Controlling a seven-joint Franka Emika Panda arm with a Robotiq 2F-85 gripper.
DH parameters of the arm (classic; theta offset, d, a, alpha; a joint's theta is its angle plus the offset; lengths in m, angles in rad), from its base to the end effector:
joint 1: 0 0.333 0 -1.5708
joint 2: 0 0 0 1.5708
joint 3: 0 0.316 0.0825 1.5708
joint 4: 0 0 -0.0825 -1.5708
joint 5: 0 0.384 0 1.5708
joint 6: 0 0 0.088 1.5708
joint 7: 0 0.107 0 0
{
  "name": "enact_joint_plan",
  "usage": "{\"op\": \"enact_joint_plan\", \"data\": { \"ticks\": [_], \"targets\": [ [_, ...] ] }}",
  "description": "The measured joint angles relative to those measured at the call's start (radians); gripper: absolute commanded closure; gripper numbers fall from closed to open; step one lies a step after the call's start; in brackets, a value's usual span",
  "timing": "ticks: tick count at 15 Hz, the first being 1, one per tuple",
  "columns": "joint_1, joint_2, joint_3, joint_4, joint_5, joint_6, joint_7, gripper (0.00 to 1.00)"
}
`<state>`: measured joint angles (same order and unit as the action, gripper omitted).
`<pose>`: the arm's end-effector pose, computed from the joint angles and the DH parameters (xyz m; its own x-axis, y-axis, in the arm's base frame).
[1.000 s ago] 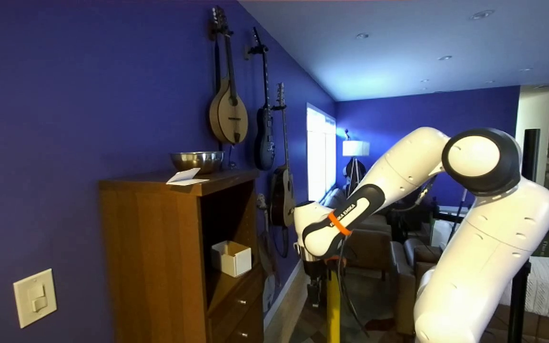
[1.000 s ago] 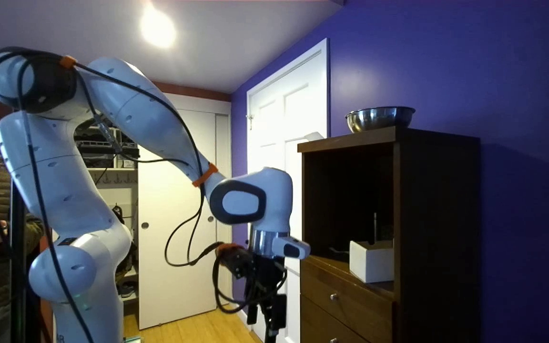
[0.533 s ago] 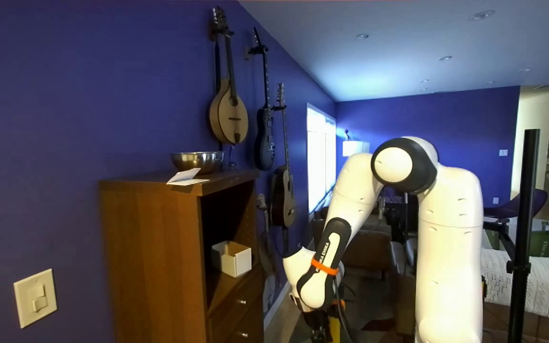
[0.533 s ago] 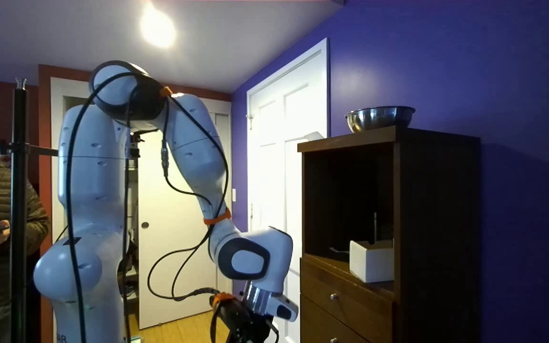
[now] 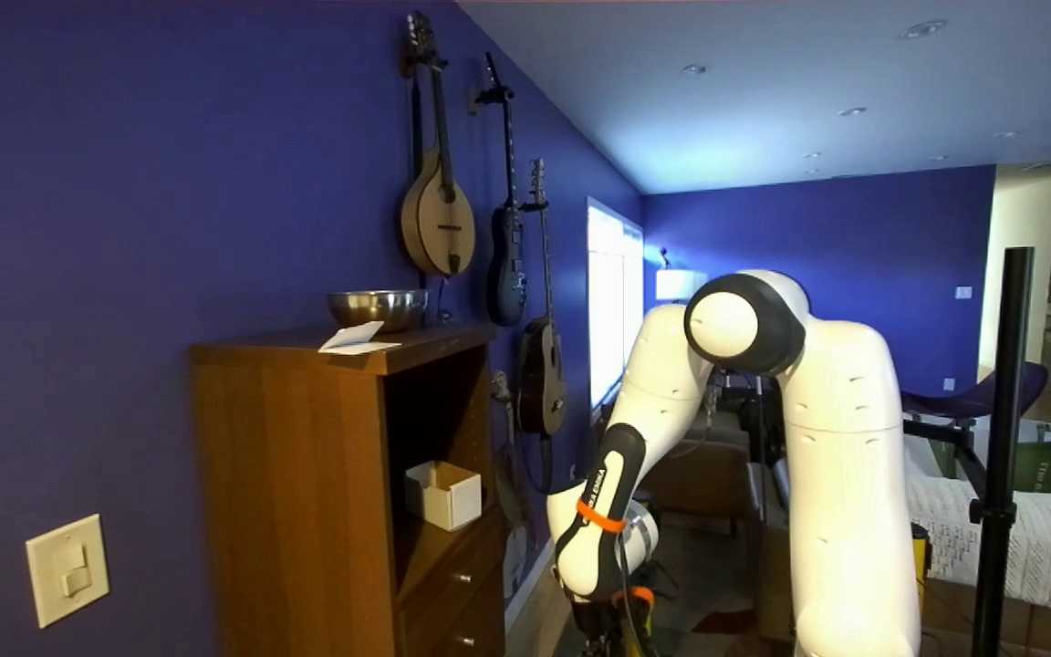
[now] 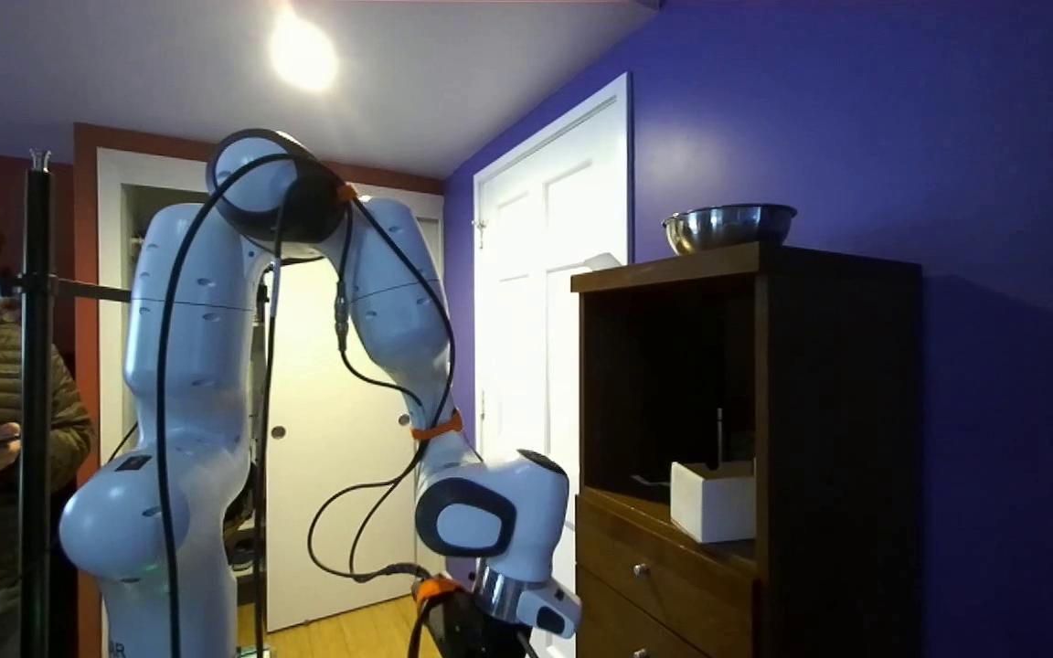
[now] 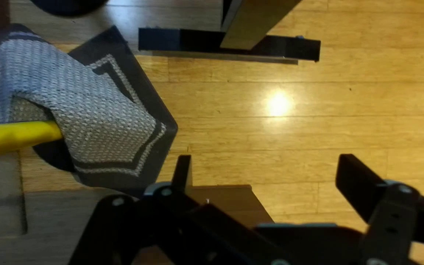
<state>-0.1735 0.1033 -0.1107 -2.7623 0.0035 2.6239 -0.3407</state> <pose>0.3437 -0.1022 0.1671 0.9718 0.0591 -0.2285 0.0442 -0.9966 -0.0699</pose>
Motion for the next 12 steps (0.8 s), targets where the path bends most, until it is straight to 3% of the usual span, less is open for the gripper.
{"op": "enact_joint_plan", "data": {
  "ticks": [2,4,6,9,12],
  "targets": [
    [-0.106,0.061,0.110,-0.004,0.165,0.098,-0.100,0.00],
    [-0.132,0.152,0.165,-0.005,0.320,0.219,-0.201,0.00],
    [-0.169,0.258,0.264,0.001,0.450,0.356,-0.278,0.00],
    [-0.195,0.430,0.387,0.020,0.505,0.599,-0.293,0.00],
    [-0.149,0.601,0.399,0.050,0.504,0.843,-0.288,0.00]
  ]
}}
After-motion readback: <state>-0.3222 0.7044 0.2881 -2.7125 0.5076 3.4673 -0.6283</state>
